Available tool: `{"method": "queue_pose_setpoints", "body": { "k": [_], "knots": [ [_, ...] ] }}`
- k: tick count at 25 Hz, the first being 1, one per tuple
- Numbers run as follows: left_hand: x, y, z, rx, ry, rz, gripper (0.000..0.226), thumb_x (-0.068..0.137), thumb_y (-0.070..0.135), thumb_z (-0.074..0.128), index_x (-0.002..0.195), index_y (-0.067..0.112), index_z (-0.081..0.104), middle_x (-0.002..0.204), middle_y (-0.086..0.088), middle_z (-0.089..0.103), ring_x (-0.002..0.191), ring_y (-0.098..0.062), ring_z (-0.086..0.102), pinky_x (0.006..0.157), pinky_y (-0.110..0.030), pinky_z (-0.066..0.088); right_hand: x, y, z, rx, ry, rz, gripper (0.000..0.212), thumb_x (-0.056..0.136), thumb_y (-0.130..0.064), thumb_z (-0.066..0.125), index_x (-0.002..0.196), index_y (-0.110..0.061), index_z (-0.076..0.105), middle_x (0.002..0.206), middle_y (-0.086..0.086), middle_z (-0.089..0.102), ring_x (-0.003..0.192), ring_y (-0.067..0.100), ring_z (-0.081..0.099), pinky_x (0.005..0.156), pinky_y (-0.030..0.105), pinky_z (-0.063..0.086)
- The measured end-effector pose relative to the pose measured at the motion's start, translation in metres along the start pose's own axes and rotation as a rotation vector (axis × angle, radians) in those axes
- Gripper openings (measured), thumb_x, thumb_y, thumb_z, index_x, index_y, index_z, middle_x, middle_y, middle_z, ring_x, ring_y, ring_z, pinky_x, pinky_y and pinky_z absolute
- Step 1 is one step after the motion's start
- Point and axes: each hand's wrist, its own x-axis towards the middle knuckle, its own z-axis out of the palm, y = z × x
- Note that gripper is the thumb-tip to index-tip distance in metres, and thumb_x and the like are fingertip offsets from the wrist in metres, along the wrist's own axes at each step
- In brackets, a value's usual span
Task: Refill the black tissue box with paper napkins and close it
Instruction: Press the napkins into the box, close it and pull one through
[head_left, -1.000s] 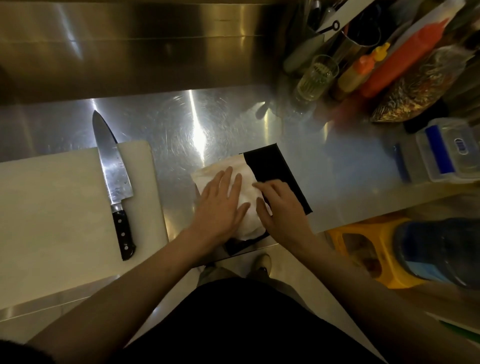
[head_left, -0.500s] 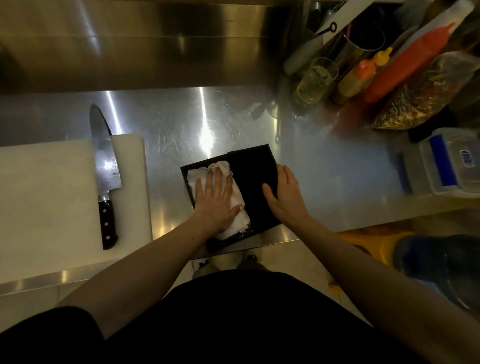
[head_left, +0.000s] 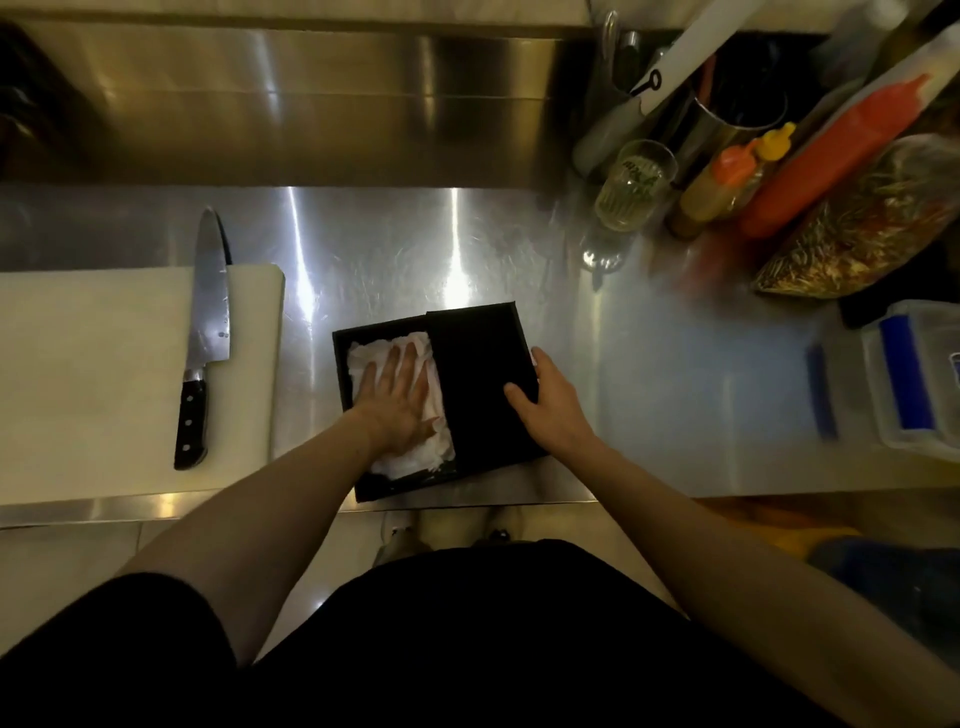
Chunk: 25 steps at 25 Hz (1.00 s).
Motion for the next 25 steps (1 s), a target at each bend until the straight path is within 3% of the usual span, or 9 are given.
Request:
{"method": "queue_pose_setpoints", "body": {
  "k": [3, 6, 9, 12, 14, 17, 19, 22, 25],
  "knots": [
    [-0.001, 0.000, -0.018, -0.157, 0.049, -0.008, 0.097, 0.089, 0.059, 0.049, 0.154, 0.010, -0.003, 0.163, -0.015, -0.007, 0.150, -0.035, -0.008, 0.118, -0.054, -0.001, -0.001, 0.000, -0.012, 0.064, 0.058, 0.018, 0.035, 0.098, -0.019, 0.048, 0.133, -0.018, 0.048, 0.116, -0.001, 0.061, 0.103, 0.014, 0.061, 0.082, 0.020, 0.051],
    [-0.013, -0.002, -0.025, -0.378, 0.213, -0.002, 0.079, 0.085, 0.044, 0.065, 0.149, 0.014, 0.030, 0.158, -0.014, 0.021, 0.146, -0.035, 0.017, 0.118, -0.052, 0.015, -0.002, -0.012, -0.023, 0.177, 0.103, 0.033, 0.032, 0.100, -0.018, 0.046, 0.131, -0.019, 0.054, 0.116, 0.002, 0.064, 0.104, 0.014, 0.062, 0.087, 0.023, 0.051],
    [-0.031, 0.006, -0.017, -0.630, 0.475, -0.046, 0.044, 0.087, 0.020, 0.064, 0.129, 0.012, 0.056, 0.140, -0.014, 0.045, 0.127, -0.032, 0.045, 0.105, -0.044, 0.038, -0.008, -0.032, -0.029, 0.319, 0.092, 0.028, 0.028, 0.102, -0.018, 0.043, 0.124, -0.019, 0.060, 0.116, 0.002, 0.066, 0.106, 0.016, 0.063, 0.088, 0.029, 0.054],
    [-0.056, 0.014, -0.006, -0.862, 0.891, -0.297, 0.032, 0.085, 0.007, 0.059, 0.117, 0.011, 0.061, 0.122, -0.012, 0.052, 0.110, -0.029, 0.055, 0.094, -0.038, 0.045, -0.016, -0.053, -0.023, 0.427, 0.016, -0.002, 0.026, 0.102, -0.020, 0.042, 0.118, -0.018, 0.063, 0.107, 0.001, 0.067, 0.092, 0.012, 0.067, 0.066, 0.021, 0.056],
    [-0.065, 0.008, 0.003, -1.034, 0.974, -0.430, 0.038, 0.088, 0.009, 0.058, 0.125, 0.011, 0.055, 0.127, -0.012, 0.050, 0.117, -0.029, 0.051, 0.099, -0.035, 0.042, -0.018, -0.062, -0.007, 0.417, -0.050, -0.027, 0.024, 0.102, -0.023, 0.044, 0.117, -0.018, 0.063, 0.103, 0.000, 0.068, 0.085, 0.009, 0.068, 0.061, 0.019, 0.054],
    [-0.072, -0.002, 0.007, -1.703, 0.574, -0.558, 0.052, 0.096, 0.036, 0.053, 0.142, 0.014, 0.041, 0.146, -0.016, 0.042, 0.129, -0.030, 0.047, 0.105, -0.042, 0.041, -0.016, -0.065, 0.021, 0.300, -0.114, -0.046, 0.032, 0.098, -0.037, 0.051, 0.125, -0.020, 0.057, 0.108, 0.002, 0.063, 0.092, 0.018, 0.064, 0.067, 0.025, 0.055],
    [-0.075, -0.010, 0.004, -2.025, 0.309, -0.502, 0.053, 0.097, 0.052, 0.043, 0.138, 0.019, 0.047, 0.142, -0.013, 0.050, 0.123, -0.028, 0.053, 0.101, -0.042, 0.045, -0.011, -0.057, 0.035, 0.128, -0.141, -0.003, 0.051, 0.091, -0.049, 0.057, 0.135, -0.024, 0.047, 0.125, 0.003, 0.053, 0.109, 0.019, 0.056, 0.083, 0.029, 0.052],
    [-0.080, -0.024, 0.005, -2.102, 0.181, -0.373, 0.073, 0.094, 0.064, 0.032, 0.150, 0.016, 0.032, 0.150, -0.007, 0.043, 0.136, -0.025, 0.042, 0.115, -0.042, 0.032, -0.005, -0.048, 0.053, -0.037, -0.214, 0.097, 0.079, 0.083, -0.055, 0.064, 0.146, -0.022, 0.029, 0.144, 0.009, 0.037, 0.129, 0.028, 0.044, 0.103, 0.046, 0.045],
    [-0.083, -0.024, 0.003, -2.091, 0.166, -0.366, 0.077, 0.094, 0.066, 0.027, 0.151, 0.015, 0.028, 0.154, -0.009, 0.037, 0.142, -0.027, 0.035, 0.119, -0.044, 0.025, -0.004, -0.045, 0.065, -0.109, -0.255, 0.101, 0.077, 0.082, -0.052, 0.068, 0.142, -0.017, 0.034, 0.138, 0.010, 0.047, 0.123, 0.029, 0.052, 0.100, 0.045, 0.049]
  ]
}}
